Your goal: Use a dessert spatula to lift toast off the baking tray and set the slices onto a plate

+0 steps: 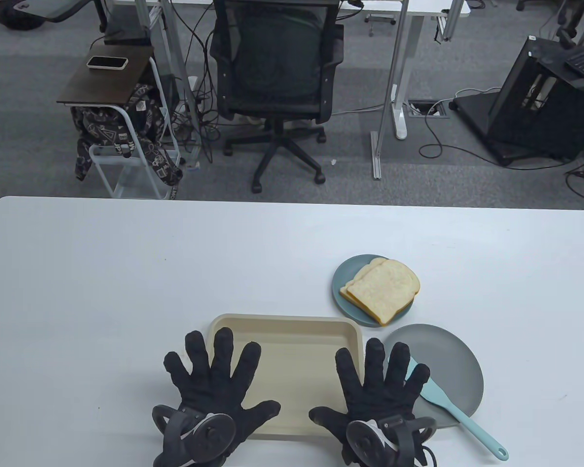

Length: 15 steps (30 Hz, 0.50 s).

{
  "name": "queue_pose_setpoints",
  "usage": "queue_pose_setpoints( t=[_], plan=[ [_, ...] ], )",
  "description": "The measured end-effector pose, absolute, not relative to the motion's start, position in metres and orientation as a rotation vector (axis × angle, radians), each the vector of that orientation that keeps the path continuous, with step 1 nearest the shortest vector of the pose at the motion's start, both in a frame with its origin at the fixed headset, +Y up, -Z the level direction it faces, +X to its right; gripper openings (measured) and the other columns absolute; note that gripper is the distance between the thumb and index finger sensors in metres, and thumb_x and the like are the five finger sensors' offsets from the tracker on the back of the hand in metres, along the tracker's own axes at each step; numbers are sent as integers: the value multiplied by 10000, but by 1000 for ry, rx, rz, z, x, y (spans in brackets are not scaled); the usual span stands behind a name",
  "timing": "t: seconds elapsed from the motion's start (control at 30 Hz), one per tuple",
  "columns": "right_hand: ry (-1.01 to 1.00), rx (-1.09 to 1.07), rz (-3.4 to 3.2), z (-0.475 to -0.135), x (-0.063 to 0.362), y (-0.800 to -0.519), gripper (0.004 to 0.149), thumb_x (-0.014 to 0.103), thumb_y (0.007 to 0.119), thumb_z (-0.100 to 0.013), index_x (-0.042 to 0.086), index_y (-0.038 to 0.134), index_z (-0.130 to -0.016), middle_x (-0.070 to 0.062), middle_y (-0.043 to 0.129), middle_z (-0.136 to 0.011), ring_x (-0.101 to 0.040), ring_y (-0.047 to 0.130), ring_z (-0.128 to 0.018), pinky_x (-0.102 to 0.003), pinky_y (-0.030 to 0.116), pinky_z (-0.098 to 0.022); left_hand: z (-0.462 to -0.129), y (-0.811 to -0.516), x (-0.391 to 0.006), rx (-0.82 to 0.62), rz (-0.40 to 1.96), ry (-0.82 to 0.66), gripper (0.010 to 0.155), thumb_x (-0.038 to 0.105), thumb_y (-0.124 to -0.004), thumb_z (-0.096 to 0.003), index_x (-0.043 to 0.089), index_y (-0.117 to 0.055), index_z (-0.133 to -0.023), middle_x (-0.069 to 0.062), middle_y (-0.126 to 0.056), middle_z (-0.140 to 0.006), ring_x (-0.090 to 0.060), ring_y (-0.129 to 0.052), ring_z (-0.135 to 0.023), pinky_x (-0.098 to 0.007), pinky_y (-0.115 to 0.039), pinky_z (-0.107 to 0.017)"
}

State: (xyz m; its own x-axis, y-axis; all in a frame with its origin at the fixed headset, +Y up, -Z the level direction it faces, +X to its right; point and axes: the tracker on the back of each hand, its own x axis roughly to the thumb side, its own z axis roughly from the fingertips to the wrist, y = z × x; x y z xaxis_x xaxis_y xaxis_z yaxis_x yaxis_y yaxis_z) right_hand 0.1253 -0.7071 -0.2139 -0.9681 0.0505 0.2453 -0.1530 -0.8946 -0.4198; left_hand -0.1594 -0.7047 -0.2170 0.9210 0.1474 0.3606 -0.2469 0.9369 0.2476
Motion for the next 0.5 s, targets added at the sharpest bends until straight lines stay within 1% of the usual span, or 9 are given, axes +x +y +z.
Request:
queue_pose_setpoints(
  t=[0.5],
  plan=[
    [-654, 364, 2943, -215, 125, -709, 991, 874, 516, -342, 358, 106, -1083, -127, -100, -1108, -582, -16, -980, -861, 127, -565, -222, -710, -159, 258, 204, -330, 930, 889, -537, -496, 423, -146, -1199, -18, 84, -1271, -520, 101, -1081, -873, -53, -625]
  ],
)
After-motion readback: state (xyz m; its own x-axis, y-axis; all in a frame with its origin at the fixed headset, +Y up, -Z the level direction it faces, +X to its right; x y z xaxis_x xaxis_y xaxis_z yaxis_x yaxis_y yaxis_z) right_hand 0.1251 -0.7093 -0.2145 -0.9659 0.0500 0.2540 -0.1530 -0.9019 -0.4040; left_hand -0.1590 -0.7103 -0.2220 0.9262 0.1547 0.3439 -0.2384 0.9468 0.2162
